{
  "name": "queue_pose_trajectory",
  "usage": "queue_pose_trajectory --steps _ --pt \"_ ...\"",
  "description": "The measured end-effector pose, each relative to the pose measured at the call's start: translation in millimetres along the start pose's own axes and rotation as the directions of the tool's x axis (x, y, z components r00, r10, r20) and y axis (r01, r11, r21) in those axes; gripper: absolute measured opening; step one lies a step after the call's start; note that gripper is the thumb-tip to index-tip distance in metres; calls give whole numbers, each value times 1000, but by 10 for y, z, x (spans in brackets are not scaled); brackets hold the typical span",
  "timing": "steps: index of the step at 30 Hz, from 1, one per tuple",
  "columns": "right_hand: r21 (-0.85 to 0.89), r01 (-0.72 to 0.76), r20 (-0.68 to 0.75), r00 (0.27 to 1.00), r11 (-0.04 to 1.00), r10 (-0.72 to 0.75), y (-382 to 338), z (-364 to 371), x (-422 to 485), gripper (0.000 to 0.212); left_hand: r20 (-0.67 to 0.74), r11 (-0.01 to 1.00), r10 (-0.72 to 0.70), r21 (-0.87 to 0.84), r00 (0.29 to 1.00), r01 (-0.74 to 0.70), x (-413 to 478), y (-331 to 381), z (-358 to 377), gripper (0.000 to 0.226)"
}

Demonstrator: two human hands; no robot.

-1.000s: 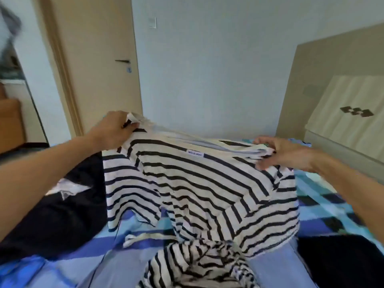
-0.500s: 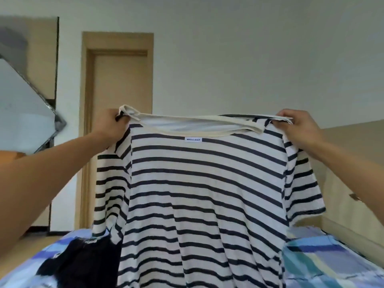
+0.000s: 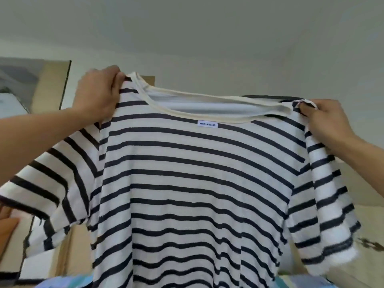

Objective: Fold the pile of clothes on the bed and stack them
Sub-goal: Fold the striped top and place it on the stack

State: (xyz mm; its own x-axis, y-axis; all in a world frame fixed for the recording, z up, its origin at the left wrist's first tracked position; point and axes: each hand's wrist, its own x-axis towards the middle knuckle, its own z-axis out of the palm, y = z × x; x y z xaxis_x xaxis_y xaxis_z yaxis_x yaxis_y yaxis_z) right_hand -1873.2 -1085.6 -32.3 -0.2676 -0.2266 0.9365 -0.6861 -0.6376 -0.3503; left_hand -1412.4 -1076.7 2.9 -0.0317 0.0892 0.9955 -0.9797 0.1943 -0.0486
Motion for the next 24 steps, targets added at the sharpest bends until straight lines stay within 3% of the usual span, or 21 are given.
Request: queue_pose_trajectory --steps 4,7,10,12,14,15,17,19,21,23,24 --pt "-40 128 -82 988 991 -131 -84 -35 62 30 -23 997 70 -26 997 -71 162 6 -40 36" --pt "-33 109 -38 993 994 -110 15 10 -110 27 31 991 115 -73 993 -112 -57 45 15 34" --pt "46 2 122 992 999 -8 143 70 -564 27 239 960 181 -252 954 -119 -562 8 178 41" --pt "117 -143 321 942 983 98 313 46 -1013 24 453 919 242 -391 858 -53 -1078 2 199 42" --pt "151 -306 565 807 940 172 572 -25 -1537 17 664 869 319 -490 676 71 -1716 5 130 40" --pt "137 -357 689 704 924 170 723 -49 -1778 27 744 849 359 -511 563 134 -2039 0 84 39" --pt "74 -473 876 451 878 170 1069 -50 -2296 54 828 818 434 -528 356 231 -2727 -107 15 35" --pt "-71 -570 977 127 819 173 1416 -24 -2753 47 875 809 453 -484 169 335 -3355 -198 -30 25" --pt "-276 -497 960 -106 823 258 1792 61 -3104 53 893 814 447 -428 47 393 -3827 -206 -19 24" --pt "-470 -372 883 -221 801 415 2077 315 -3264 58 911 838 413 -379 -2 391 -4144 -221 235 28" --pt "-526 -349 850 -220 776 478 2148 525 -3256 51 925 870 381 -356 -7 341 -4219 -250 461 27"
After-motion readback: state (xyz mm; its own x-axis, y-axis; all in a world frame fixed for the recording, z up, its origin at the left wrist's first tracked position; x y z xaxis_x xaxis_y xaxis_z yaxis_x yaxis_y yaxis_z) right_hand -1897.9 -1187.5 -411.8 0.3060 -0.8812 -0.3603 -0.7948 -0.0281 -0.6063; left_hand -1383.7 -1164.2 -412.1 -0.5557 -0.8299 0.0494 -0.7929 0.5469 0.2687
